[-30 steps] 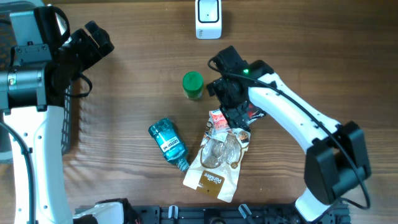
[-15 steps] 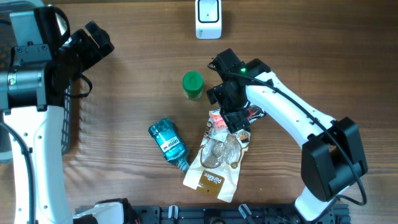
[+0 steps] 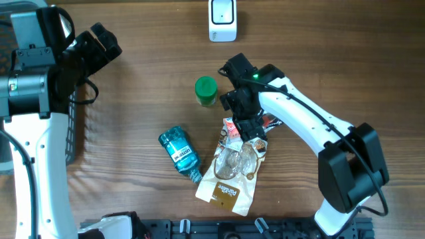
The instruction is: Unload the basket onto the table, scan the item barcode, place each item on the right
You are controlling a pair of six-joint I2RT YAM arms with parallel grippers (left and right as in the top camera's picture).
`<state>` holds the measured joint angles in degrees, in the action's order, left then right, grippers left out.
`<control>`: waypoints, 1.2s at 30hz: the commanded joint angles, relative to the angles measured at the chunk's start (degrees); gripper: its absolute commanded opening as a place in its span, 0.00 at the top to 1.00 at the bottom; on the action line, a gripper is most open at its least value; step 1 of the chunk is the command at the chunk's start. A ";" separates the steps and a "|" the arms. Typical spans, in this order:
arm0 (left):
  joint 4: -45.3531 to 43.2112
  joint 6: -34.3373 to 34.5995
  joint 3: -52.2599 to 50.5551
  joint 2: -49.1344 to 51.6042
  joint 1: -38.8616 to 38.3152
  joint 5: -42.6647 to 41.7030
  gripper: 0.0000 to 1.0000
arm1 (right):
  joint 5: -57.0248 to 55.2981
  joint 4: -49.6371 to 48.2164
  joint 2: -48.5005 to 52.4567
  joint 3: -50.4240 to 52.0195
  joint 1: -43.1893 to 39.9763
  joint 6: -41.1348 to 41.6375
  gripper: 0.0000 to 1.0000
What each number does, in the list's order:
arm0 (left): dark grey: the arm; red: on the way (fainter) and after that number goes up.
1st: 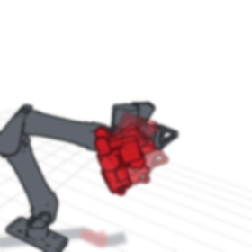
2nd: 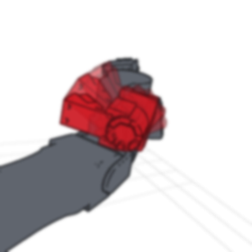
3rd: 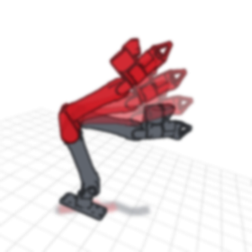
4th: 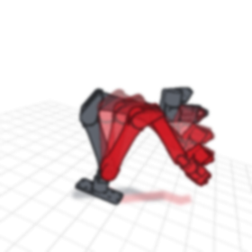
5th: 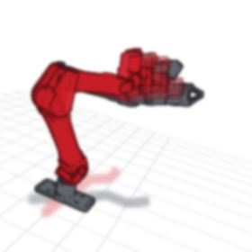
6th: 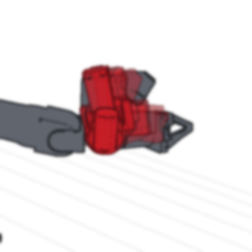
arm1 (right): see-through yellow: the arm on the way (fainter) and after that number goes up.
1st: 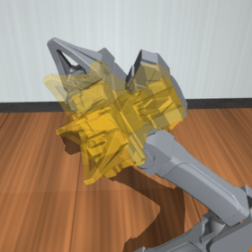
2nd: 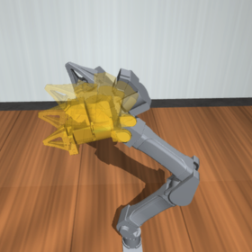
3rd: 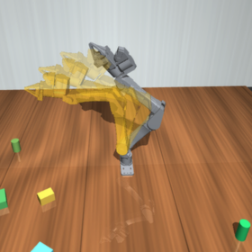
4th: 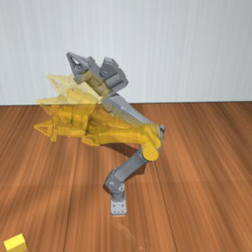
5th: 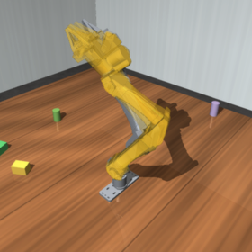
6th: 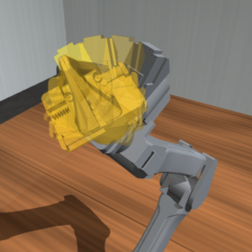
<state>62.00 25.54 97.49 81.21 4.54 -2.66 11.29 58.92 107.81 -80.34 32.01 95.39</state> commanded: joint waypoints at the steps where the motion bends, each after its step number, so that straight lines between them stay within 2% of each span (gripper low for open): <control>1: -0.02 -0.74 0.24 0.24 0.31 0.39 0.00 | -0.22 -0.42 4.20 -0.92 0.52 2.51 0.00; 11: -0.02 -0.74 0.24 0.24 0.31 0.39 0.00 | 0.42 -1.20 7.72 -0.94 1.14 3.21 0.01; 13: -0.02 -0.74 0.24 0.24 0.31 0.39 0.00 | 0.63 -1.49 7.69 -0.94 1.14 1.86 0.13; 14: -0.02 -0.74 0.24 0.24 0.31 0.39 0.00 | 0.81 -1.46 7.69 -0.94 1.14 1.55 0.16; 17: -0.02 -0.76 0.24 0.24 0.31 0.39 0.00 | 0.81 -1.44 7.69 -0.94 1.14 0.55 0.21; 21: 0.00 -0.76 0.24 0.24 0.31 0.39 0.00 | 0.85 -1.57 7.69 -1.01 1.14 -0.11 0.21; 23: -0.02 -0.76 0.24 0.24 0.31 0.42 0.00 | 2.64 -2.82 7.48 -1.09 0.92 -3.37 0.21; 26: -0.02 -0.72 0.24 0.24 0.31 0.66 0.00 | 2.91 -2.78 7.04 -1.42 0.81 -7.43 0.30; 30: -0.02 -0.74 0.24 0.24 0.31 0.85 0.00 | 2.80 -2.78 6.93 -1.42 0.81 -11.56 0.29; 36: 0.37 -0.72 0.24 0.24 0.31 0.81 0.00 | 1.75 -1.14 5.05 -1.42 0.74 -22.58 0.28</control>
<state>61.95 25.54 97.49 81.21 4.51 -2.61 13.47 57.65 114.54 -80.42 32.86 79.24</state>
